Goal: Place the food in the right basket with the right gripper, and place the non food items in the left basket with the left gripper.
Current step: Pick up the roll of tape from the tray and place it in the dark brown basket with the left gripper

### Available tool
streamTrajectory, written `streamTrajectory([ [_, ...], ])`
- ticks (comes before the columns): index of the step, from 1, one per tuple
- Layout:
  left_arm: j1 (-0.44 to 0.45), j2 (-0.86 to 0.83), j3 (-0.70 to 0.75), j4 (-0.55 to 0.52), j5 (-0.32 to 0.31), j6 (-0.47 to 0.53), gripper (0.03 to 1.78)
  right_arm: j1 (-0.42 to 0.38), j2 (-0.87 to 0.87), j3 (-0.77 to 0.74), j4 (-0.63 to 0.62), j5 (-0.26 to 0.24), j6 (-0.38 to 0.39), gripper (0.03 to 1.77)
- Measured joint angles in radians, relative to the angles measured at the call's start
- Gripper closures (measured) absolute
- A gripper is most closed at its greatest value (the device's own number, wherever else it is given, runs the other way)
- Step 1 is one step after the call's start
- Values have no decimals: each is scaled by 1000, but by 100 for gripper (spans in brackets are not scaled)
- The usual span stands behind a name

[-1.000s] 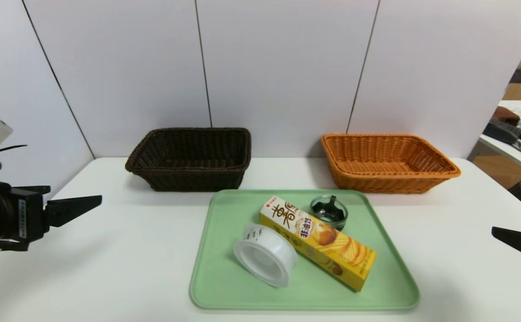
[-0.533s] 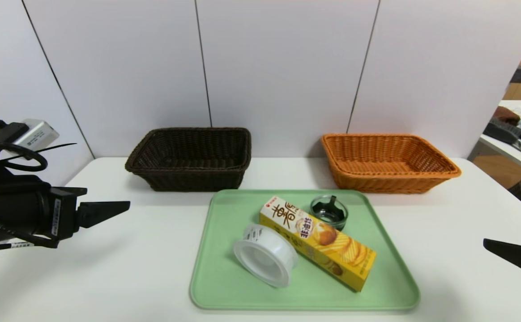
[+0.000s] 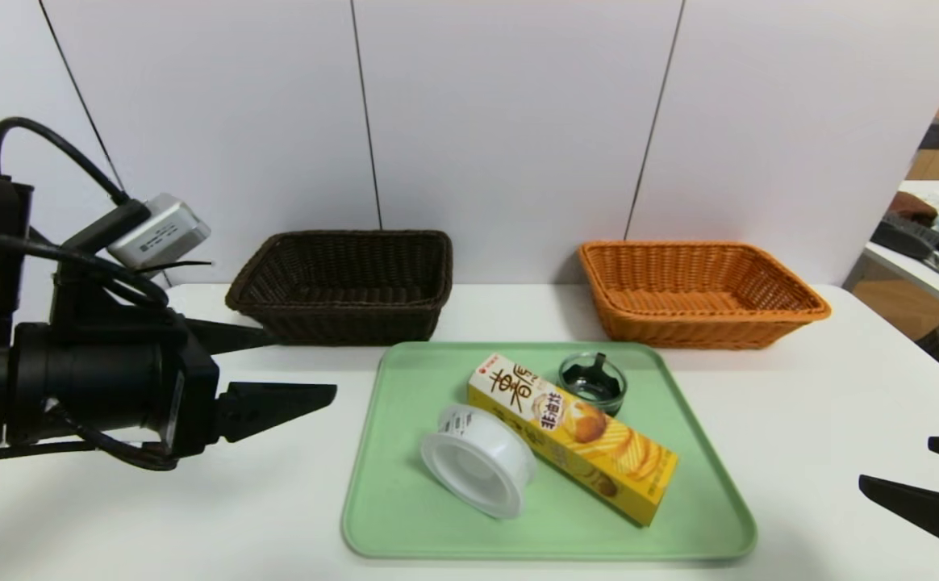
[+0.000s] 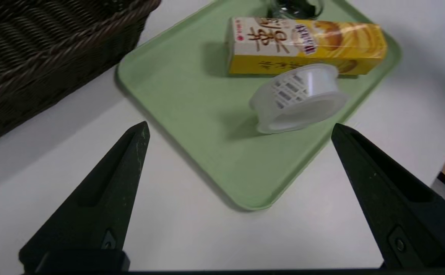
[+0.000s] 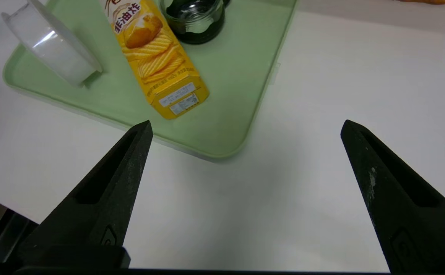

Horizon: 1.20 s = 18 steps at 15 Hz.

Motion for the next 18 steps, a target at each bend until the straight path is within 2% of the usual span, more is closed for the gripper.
streamTrajectory([
  [2,-39,51,-49,0,-41,39,12,32,19,-6,-5,3,-1,10],
  [5,-83,145,-118,6,-97,167,12,54,47,-15,-11,10,-1,10],
  [8,-146,225,-199,26,-113,218,12,57,66,-13,-10,18,2,10],
  [11,-202,300,-288,116,-124,287,12,57,78,-1,-10,22,4,10],
  [15,-219,386,-413,282,-251,391,12,57,88,7,-11,21,6,10],
  [18,-216,442,-458,339,-271,503,12,57,89,20,-11,21,5,10],
])
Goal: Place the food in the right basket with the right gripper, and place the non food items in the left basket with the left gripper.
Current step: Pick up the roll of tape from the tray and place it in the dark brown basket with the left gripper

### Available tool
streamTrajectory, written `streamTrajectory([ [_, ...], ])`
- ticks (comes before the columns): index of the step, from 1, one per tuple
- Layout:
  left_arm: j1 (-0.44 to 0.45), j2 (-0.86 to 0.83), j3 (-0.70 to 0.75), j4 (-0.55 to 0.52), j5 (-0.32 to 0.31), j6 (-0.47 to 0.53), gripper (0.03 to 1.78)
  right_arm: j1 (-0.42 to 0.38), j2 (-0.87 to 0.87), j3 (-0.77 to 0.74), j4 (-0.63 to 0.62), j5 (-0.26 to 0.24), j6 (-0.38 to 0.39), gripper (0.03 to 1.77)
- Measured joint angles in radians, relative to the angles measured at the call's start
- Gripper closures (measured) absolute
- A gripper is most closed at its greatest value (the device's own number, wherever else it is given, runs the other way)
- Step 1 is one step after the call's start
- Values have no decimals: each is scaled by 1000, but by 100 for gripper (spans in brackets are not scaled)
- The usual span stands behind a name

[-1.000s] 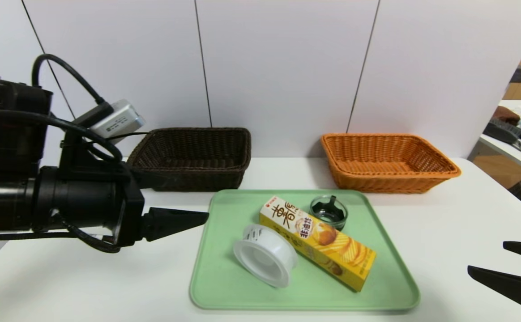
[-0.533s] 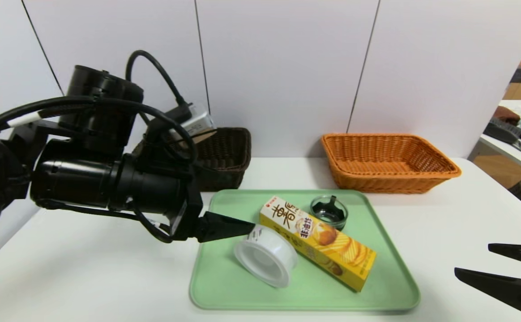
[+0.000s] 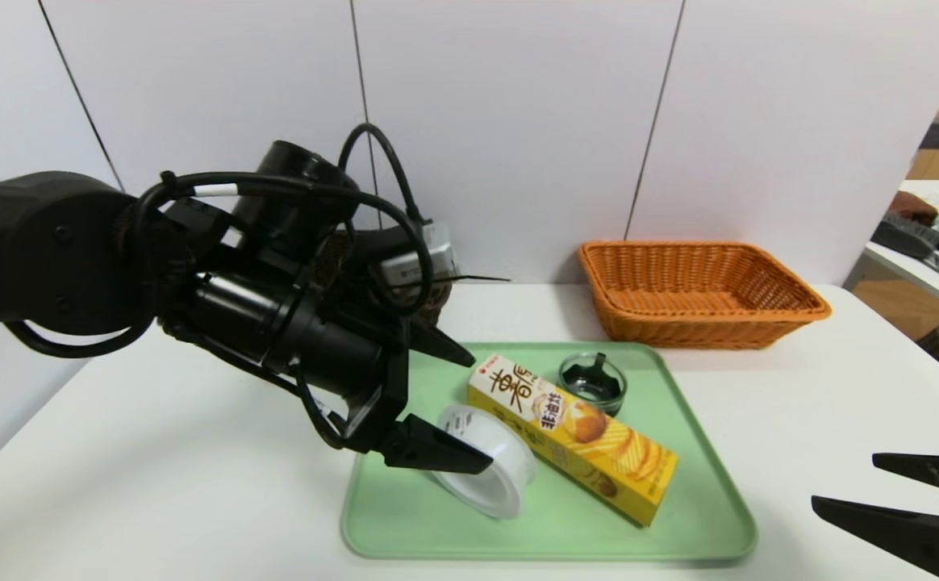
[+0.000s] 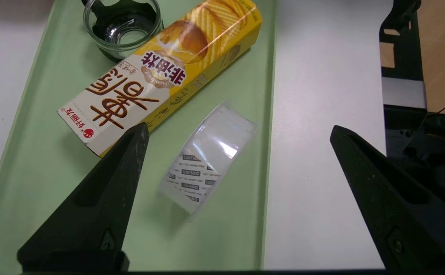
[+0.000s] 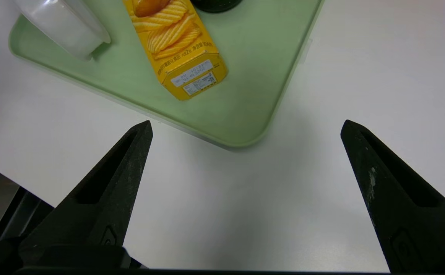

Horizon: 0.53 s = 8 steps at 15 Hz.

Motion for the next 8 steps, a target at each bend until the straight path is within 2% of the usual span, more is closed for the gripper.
streamTrajectory([
  [5,12,89,-23,60,-29,190,12,0,-8,21,0,0,1,10],
  [8,36,134,-38,61,-52,233,12,0,-20,35,1,8,2,10],
])
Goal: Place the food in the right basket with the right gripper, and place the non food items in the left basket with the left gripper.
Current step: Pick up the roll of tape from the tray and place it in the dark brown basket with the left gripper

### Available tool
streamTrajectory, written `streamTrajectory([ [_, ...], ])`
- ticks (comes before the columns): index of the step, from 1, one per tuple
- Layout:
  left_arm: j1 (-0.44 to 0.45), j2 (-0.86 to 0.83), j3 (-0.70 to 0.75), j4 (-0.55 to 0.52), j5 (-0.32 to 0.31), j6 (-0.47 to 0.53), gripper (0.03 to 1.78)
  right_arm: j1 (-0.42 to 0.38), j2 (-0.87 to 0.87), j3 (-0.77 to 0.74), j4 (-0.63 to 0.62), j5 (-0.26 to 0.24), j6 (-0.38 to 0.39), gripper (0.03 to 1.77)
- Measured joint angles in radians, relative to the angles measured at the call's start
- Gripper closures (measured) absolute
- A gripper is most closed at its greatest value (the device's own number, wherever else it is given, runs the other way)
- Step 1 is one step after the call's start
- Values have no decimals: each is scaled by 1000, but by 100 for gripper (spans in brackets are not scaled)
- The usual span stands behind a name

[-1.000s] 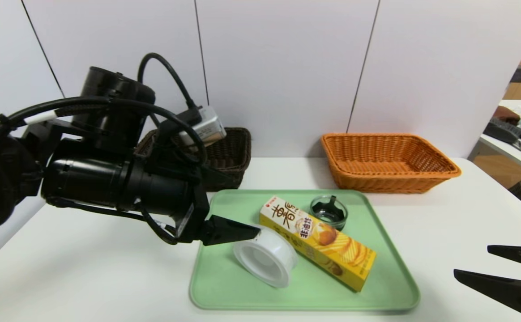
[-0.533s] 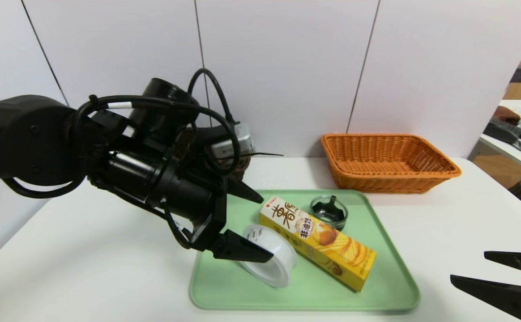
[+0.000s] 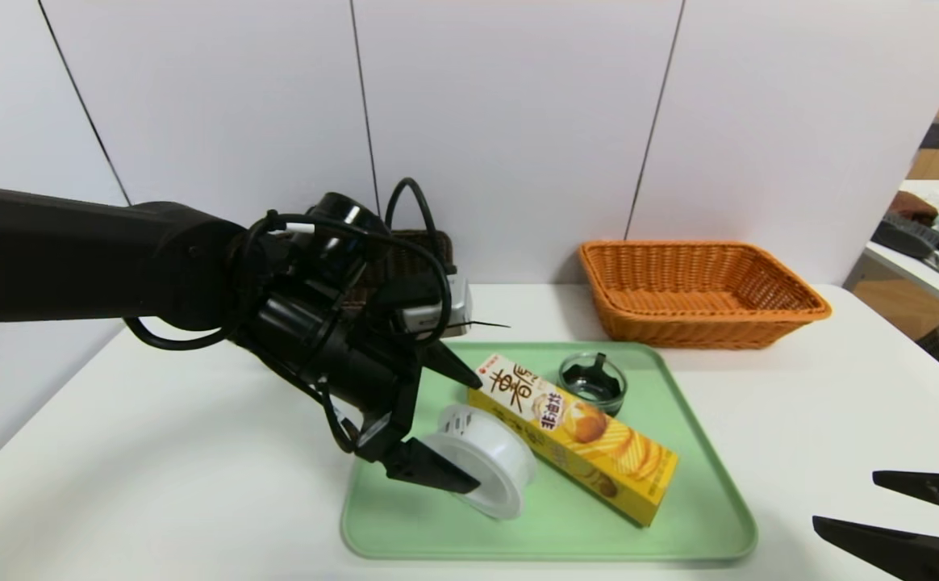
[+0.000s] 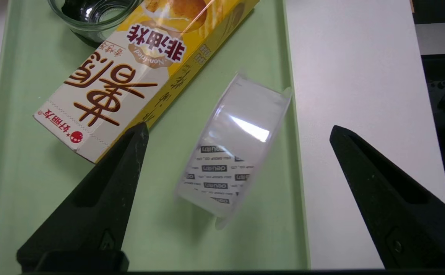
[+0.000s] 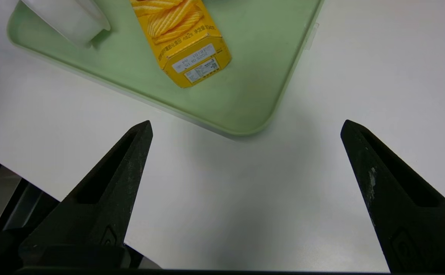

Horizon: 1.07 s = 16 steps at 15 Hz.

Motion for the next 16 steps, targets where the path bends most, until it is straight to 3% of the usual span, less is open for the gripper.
streamTrajectory([
  [16,3,129,34,-40,-78,96,12,-8,-9,26,-1,-3,2,10],
])
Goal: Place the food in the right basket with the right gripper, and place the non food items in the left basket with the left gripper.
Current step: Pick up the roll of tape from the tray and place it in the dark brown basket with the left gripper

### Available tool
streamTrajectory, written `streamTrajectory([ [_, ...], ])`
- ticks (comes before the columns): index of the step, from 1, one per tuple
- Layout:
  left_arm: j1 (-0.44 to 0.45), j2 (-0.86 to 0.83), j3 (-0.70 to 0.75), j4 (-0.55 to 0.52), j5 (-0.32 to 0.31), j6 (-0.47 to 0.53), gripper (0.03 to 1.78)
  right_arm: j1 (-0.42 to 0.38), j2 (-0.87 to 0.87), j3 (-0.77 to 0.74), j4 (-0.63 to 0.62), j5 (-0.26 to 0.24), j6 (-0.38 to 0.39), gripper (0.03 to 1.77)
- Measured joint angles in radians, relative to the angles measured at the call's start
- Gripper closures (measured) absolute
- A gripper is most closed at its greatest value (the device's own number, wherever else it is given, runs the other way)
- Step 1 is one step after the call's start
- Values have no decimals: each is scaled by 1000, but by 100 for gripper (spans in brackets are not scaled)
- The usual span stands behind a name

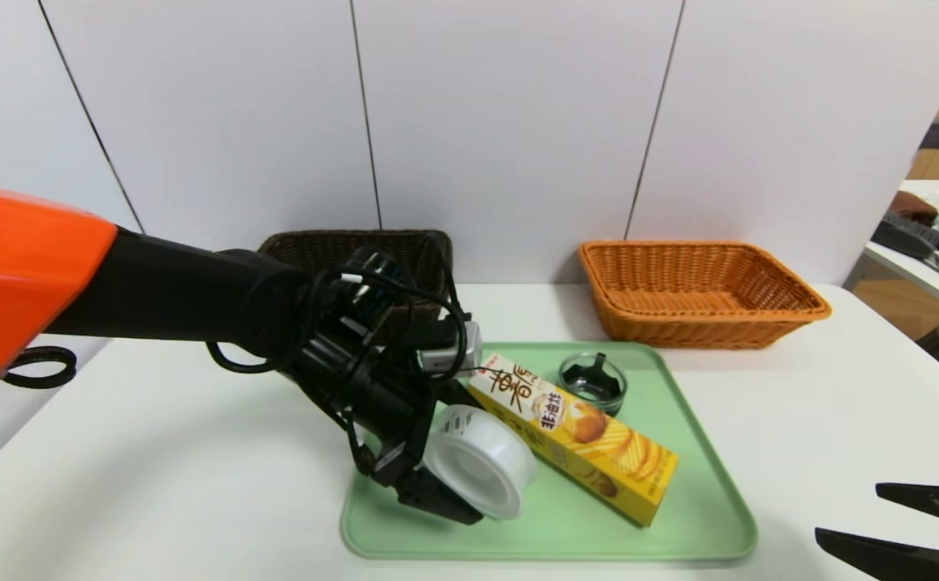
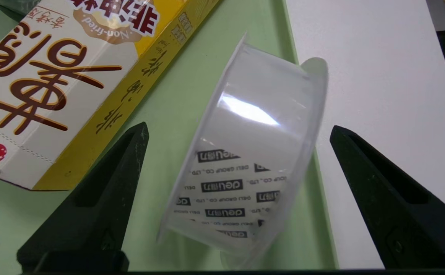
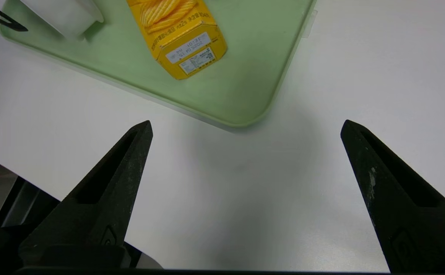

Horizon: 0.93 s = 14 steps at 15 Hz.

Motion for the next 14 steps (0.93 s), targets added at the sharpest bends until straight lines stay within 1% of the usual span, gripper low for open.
streamTrajectory([
  [4,-18,34,29,-83,-24,2,12,-1,-1,2,-1,0,0,10],
  [14,-21,45,36,-92,-35,-4,12,-1,-2,6,-1,0,-1,10],
])
